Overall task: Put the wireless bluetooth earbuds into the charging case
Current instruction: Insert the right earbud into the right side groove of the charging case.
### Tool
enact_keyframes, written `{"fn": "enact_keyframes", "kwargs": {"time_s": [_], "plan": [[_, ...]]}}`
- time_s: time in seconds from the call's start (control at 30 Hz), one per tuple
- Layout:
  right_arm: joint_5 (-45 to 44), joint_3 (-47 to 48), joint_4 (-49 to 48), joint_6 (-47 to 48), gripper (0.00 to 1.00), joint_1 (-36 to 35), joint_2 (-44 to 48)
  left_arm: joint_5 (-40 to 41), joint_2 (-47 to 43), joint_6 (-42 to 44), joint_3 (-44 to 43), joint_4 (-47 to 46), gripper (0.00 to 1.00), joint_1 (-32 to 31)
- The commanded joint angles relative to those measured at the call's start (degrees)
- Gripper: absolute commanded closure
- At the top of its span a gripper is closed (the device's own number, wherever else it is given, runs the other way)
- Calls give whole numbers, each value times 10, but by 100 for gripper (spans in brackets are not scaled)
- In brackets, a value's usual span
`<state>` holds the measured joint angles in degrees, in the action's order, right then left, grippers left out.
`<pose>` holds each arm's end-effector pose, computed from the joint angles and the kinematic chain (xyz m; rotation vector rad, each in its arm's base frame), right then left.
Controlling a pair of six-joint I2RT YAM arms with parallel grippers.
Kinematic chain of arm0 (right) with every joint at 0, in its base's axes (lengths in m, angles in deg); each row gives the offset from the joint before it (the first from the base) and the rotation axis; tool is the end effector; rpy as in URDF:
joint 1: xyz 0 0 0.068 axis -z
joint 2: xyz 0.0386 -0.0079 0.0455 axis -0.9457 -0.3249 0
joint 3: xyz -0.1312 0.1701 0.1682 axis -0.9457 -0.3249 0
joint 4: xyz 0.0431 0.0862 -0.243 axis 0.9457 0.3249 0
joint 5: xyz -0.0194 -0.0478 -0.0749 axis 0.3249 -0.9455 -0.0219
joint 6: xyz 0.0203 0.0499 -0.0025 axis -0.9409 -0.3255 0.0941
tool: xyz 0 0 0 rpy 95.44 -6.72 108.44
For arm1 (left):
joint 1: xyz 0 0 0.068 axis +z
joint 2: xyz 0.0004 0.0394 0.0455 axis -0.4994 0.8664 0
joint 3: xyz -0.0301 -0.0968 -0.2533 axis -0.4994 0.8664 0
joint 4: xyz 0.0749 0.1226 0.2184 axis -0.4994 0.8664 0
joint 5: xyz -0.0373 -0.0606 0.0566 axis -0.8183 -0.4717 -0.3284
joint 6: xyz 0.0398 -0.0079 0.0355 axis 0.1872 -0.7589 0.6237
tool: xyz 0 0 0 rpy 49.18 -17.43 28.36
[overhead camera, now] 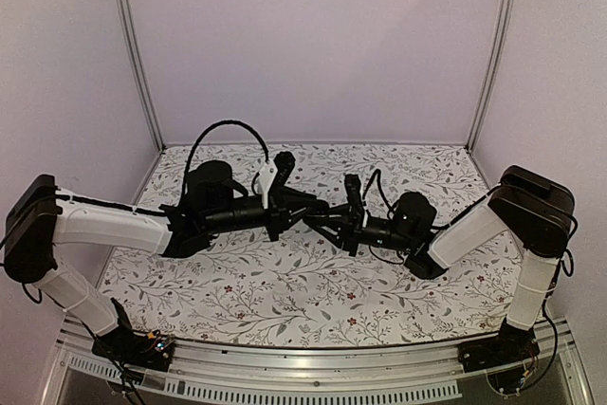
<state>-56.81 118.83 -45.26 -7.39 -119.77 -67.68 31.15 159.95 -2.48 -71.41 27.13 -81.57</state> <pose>0.2186 0.2742 0.1701 -0.8828 1.3557 1.2069 0.1977 -0.2668 0.2443 0.9231 1.5215 -0.9832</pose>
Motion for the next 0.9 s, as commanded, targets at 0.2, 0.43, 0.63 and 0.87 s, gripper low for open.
{"fn": "enact_keyframes", "kwargs": {"time_s": [0.2, 0.43, 0.63, 0.87], "plan": [[1, 14, 0, 4, 100, -14, -12, -4, 18, -2, -21, -25, 93, -11], [2, 17, -3, -2, 100, -14, -9, -8, 28, -2, -24, -28, 93, -13], [3, 20, -11, -16, 100, -14, -9, -5, 33, 0, -25, -29, 93, -15], [1, 19, -8, -7, 100, -17, -4, -4, 34, -1, -24, -29, 93, -15]]}}
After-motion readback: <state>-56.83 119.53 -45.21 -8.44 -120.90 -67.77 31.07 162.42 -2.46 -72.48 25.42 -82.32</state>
